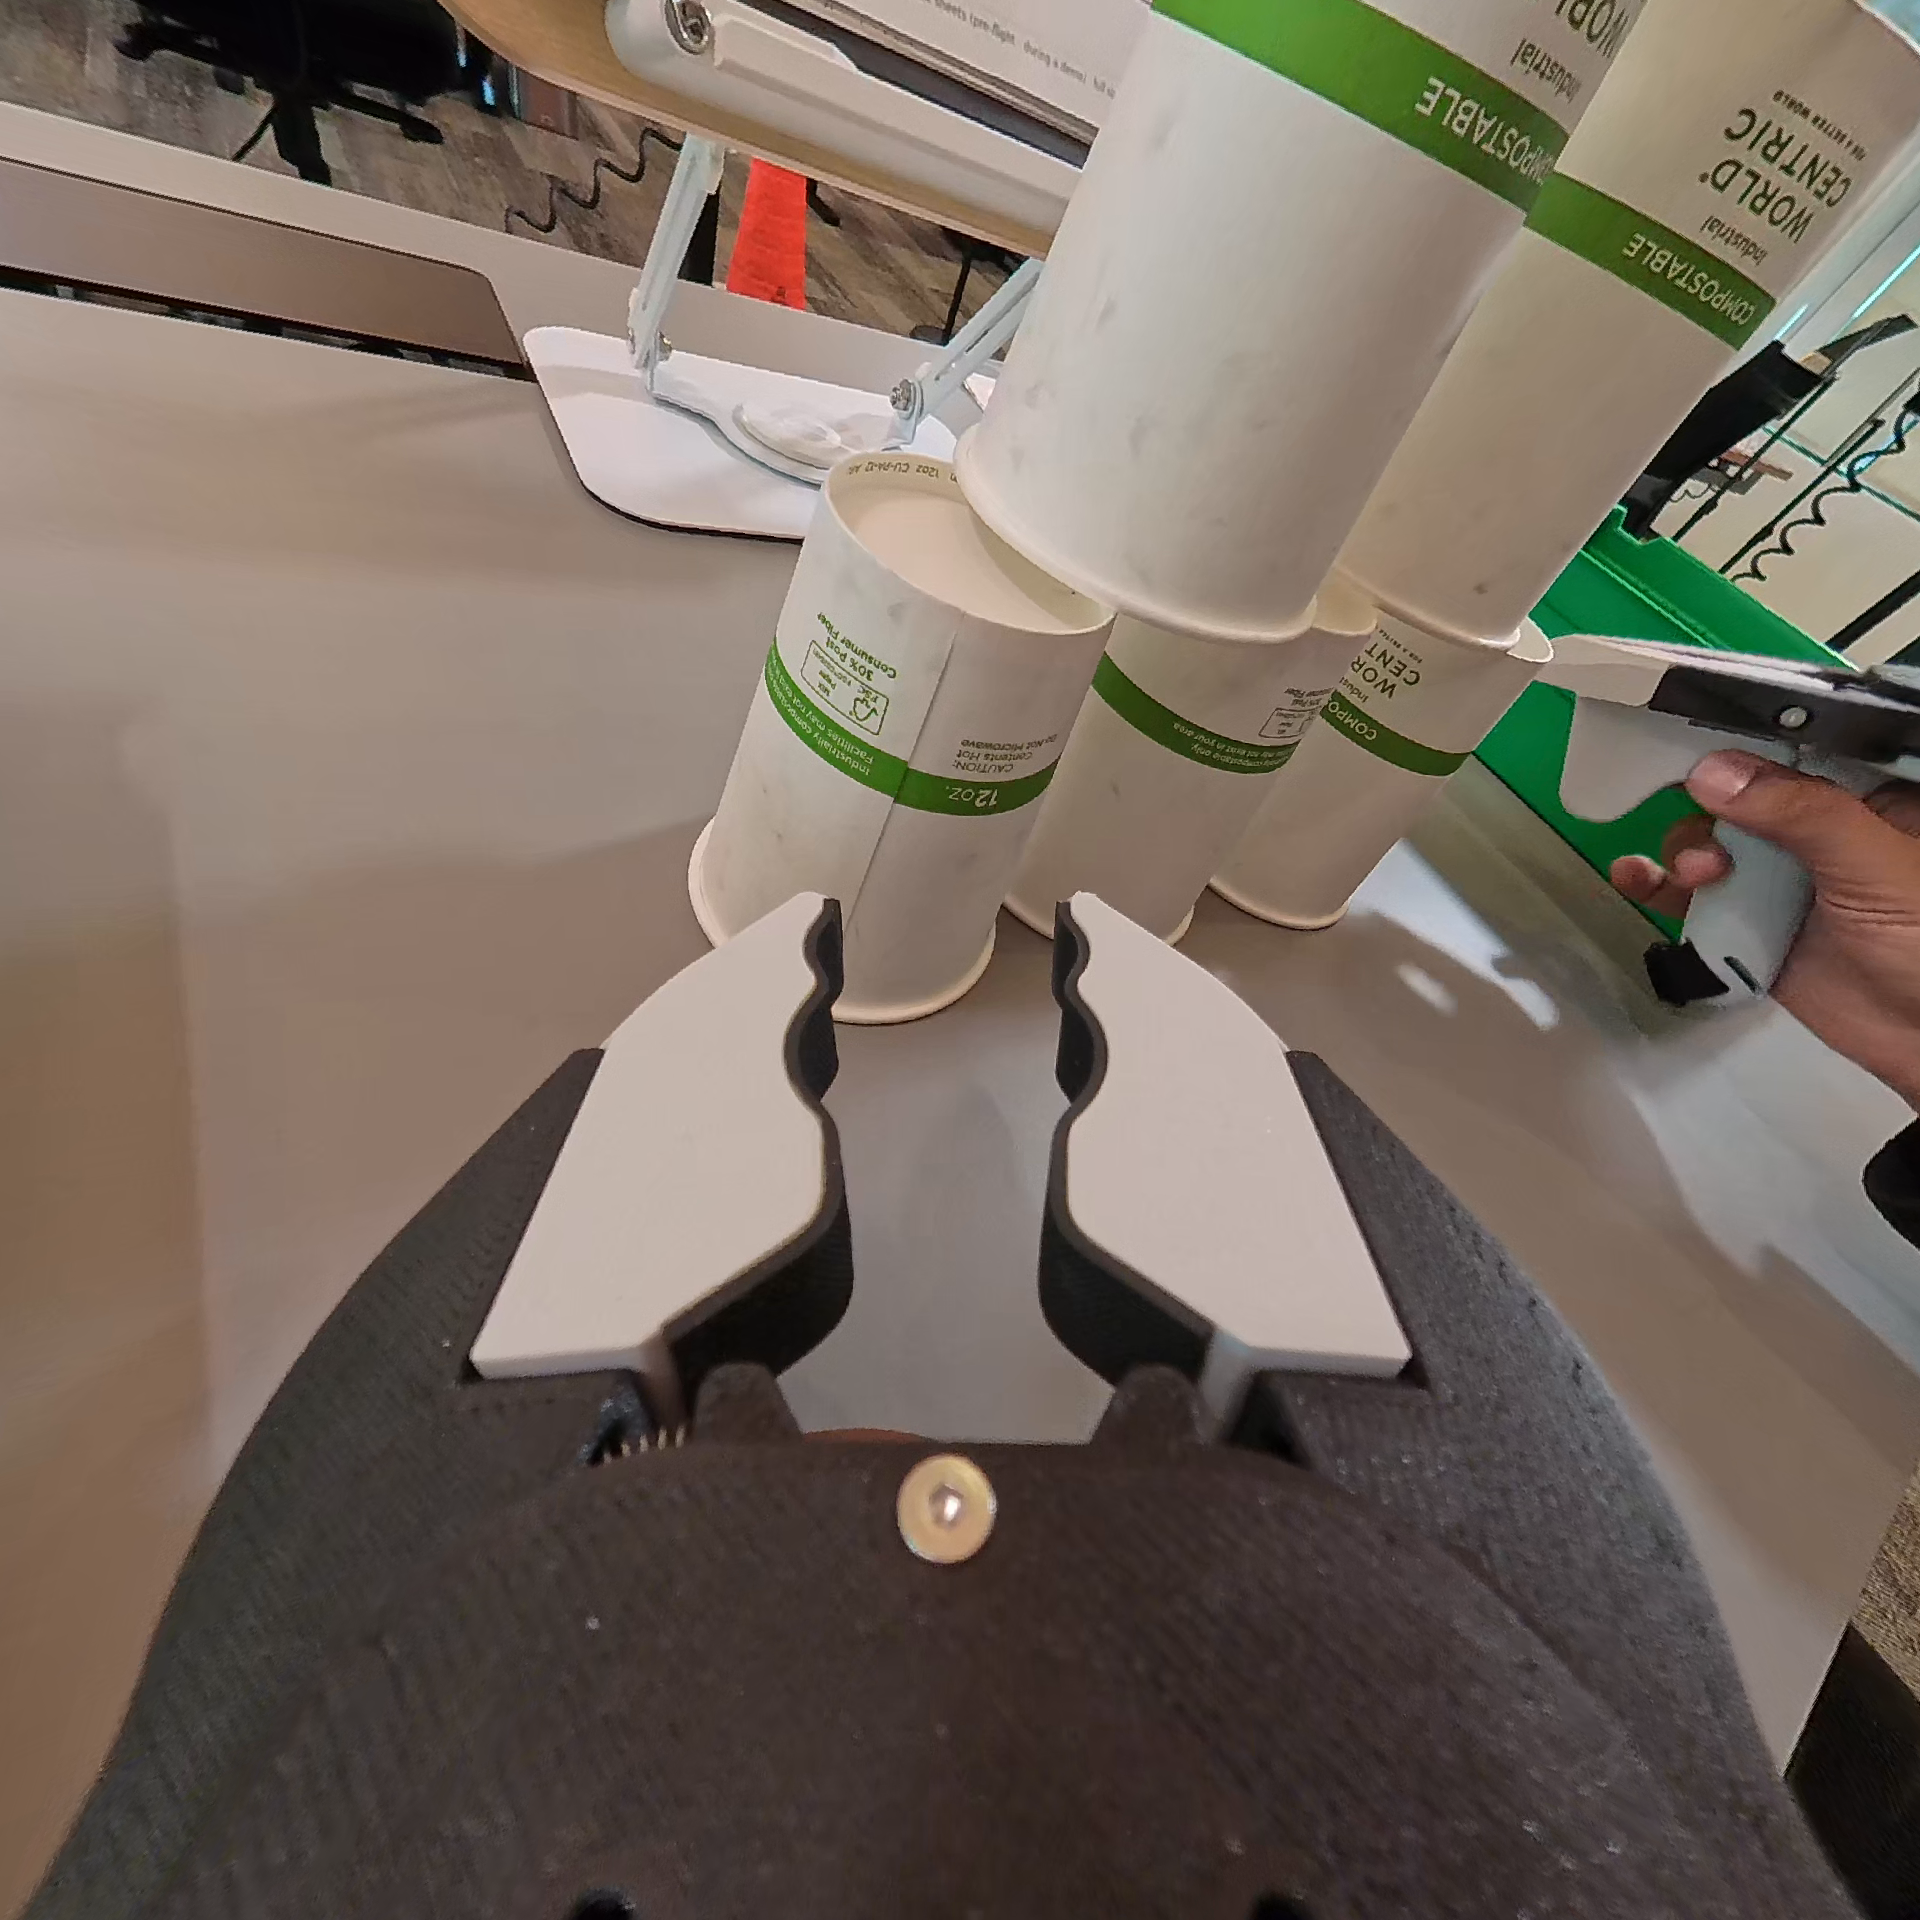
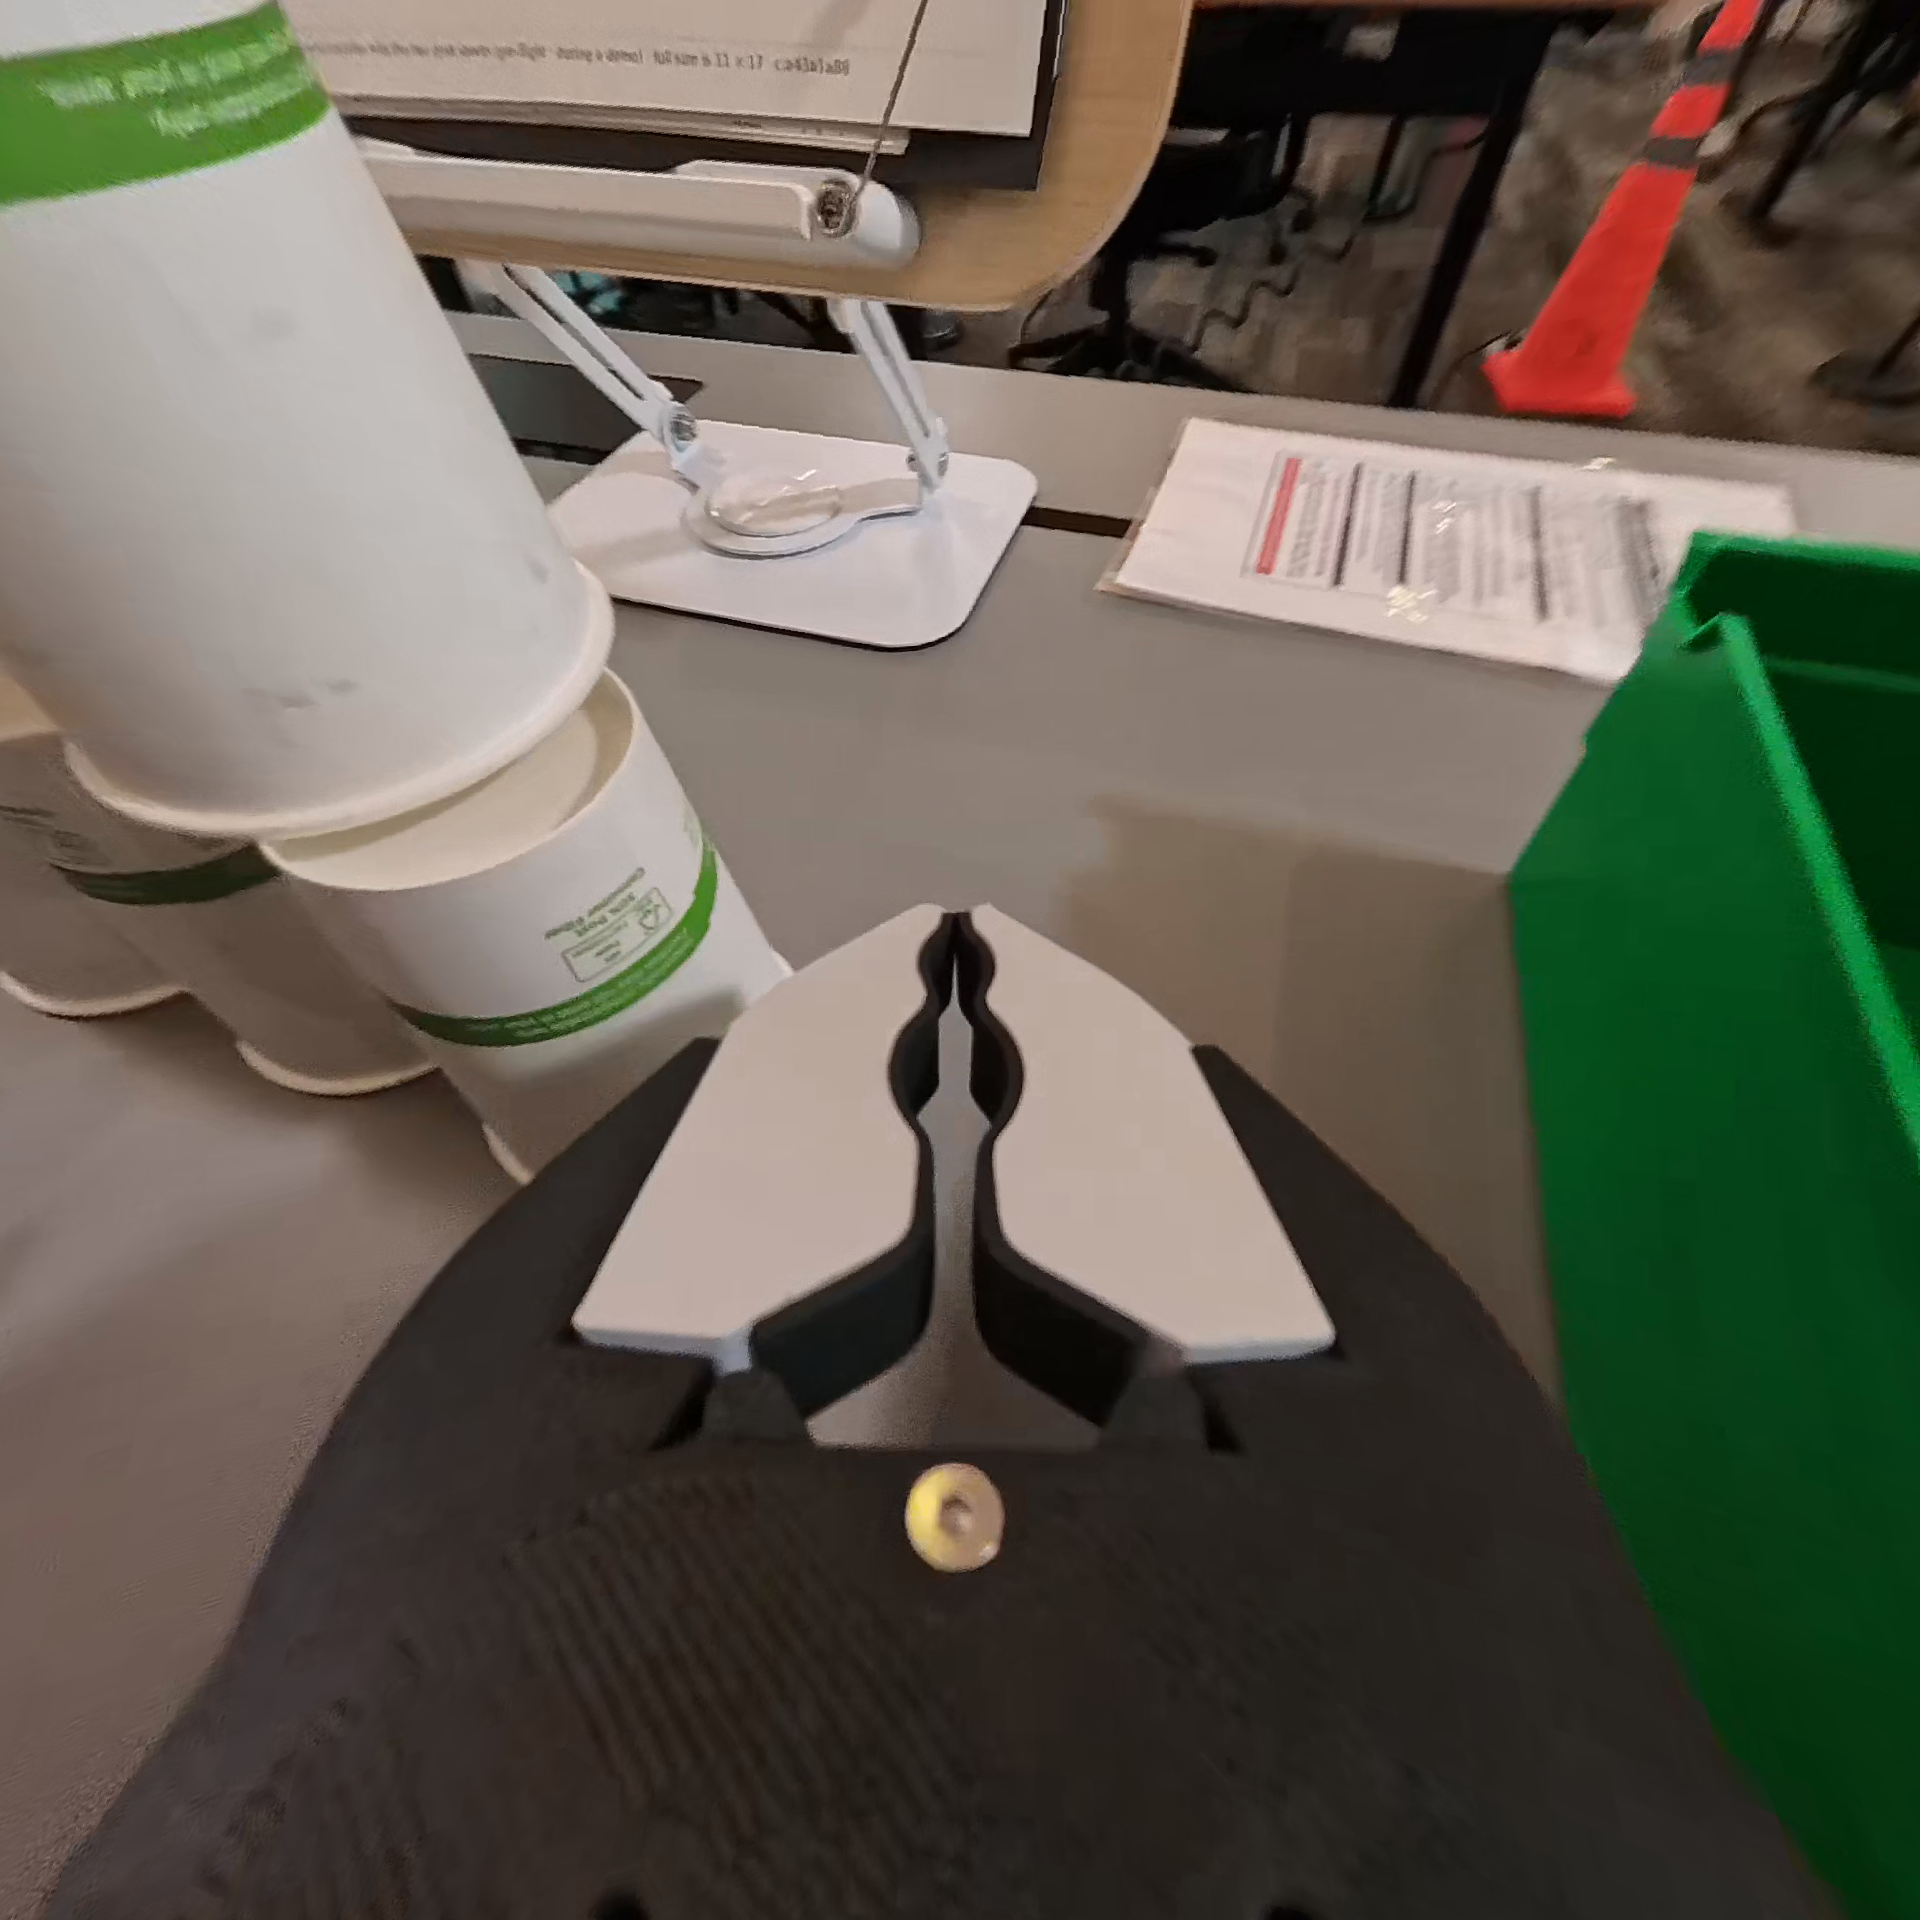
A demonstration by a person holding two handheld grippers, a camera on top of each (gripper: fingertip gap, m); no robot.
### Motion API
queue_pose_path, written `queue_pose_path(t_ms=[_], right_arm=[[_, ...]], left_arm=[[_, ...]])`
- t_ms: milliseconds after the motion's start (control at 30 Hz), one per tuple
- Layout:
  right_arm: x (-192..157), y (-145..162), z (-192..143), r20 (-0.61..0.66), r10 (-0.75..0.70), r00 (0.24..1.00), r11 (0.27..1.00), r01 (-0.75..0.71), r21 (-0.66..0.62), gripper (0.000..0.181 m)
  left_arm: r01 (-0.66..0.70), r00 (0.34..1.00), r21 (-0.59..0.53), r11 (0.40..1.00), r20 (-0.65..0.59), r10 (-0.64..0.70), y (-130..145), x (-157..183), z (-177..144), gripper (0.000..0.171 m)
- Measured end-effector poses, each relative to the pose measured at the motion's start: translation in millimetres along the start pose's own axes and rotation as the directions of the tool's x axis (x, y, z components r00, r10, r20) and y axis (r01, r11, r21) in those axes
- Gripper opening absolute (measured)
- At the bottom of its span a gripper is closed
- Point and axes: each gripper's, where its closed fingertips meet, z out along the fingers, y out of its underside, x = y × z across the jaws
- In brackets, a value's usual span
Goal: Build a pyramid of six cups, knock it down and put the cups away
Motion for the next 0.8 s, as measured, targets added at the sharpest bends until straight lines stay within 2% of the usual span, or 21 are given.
queue_pose_path(t_ms=[133, 267, 367, 567, 633, 800], right_arm=[[-0.8, -3.9, -3.0, -0.046, -0.066, 0.997, 0.997, 0.067, 0.022, 0.0], [-8.7, -2.7, -4.3, 0.012, -0.062, 0.998, 0.998, 0.061, 0.026, 0.0], [-18.0, -9.1, -9.4, 0.115, 0.019, 0.993, 0.998, -0.026, 0.057, 0.0], [-26.3, -16.2, -12.1, 0.221, 0.117, 0.968, 0.988, -0.135, 0.068, 0.0], [-28.8, -20.3, -12.3, 0.244, 0.189, 0.951, 0.975, -0.21, 0.065, 0.0], [-29.7, -24.1, -14.1, 0.279, 0.249, 0.927, 0.959, -0.277, 0.066, 0.0]], left_arm=[[-0.002, 1.0, -0.001, 1.0, 0.0, 0.002, 0.2, 0.3, 0.1, 0.039], [-0.002, 1.0, -0.001, 1.0, 0.0, 0.002, 0.1, 0.2, -0.1, 0.039], [-0.002, 1.0, 0.0, 1.0, 0.001, 0.002, 0.1, -0.1, 0.0, 0.039], [-0.004, 1.0, -0.003, 1.0, 0.0, 0.004, 0.7, 0.4, 0.3, 0.039], [-0.005, 1.0, -0.003, 1.0, 0.001, 0.005, 0.7, 0.4, 0.4, 0.039], [-0.003, 1.0, -0.002, 1.0, 0.0, 0.003, 0.6, 0.4, 0.3, 0.039]])
